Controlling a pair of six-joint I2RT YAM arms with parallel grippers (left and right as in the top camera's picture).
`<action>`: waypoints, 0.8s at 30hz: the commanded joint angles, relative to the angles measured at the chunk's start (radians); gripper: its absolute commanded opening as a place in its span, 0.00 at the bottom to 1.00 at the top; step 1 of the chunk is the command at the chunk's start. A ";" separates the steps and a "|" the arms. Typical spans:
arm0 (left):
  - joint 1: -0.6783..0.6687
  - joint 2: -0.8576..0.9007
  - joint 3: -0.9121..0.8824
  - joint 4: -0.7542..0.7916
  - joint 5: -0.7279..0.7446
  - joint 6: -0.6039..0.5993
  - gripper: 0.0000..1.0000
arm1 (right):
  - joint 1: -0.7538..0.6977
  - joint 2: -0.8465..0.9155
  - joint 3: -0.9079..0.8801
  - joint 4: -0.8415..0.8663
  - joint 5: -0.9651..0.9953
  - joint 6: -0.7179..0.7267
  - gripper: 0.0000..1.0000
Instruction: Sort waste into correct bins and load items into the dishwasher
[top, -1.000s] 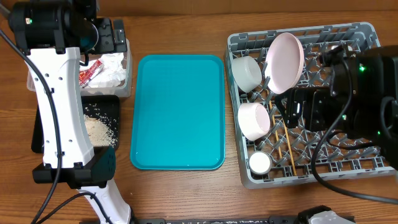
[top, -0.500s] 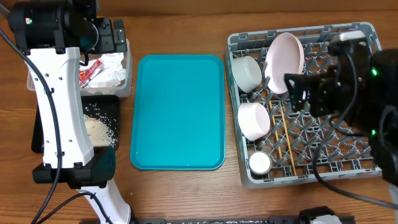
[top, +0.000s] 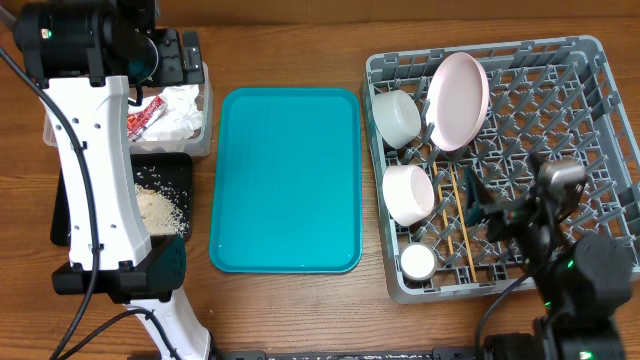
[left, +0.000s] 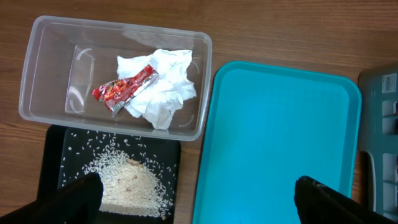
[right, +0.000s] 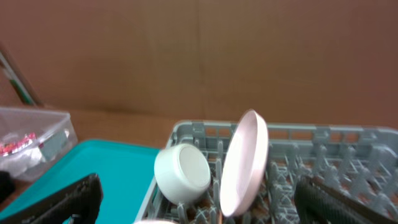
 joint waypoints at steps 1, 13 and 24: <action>0.005 -0.010 0.009 0.002 -0.005 -0.010 1.00 | -0.007 -0.111 -0.187 0.133 -0.037 -0.003 1.00; 0.005 -0.010 0.009 0.002 -0.005 -0.010 1.00 | -0.006 -0.369 -0.581 0.436 0.009 0.026 1.00; 0.005 -0.010 0.009 0.002 -0.005 -0.010 1.00 | -0.006 -0.488 -0.605 0.233 0.072 0.022 1.00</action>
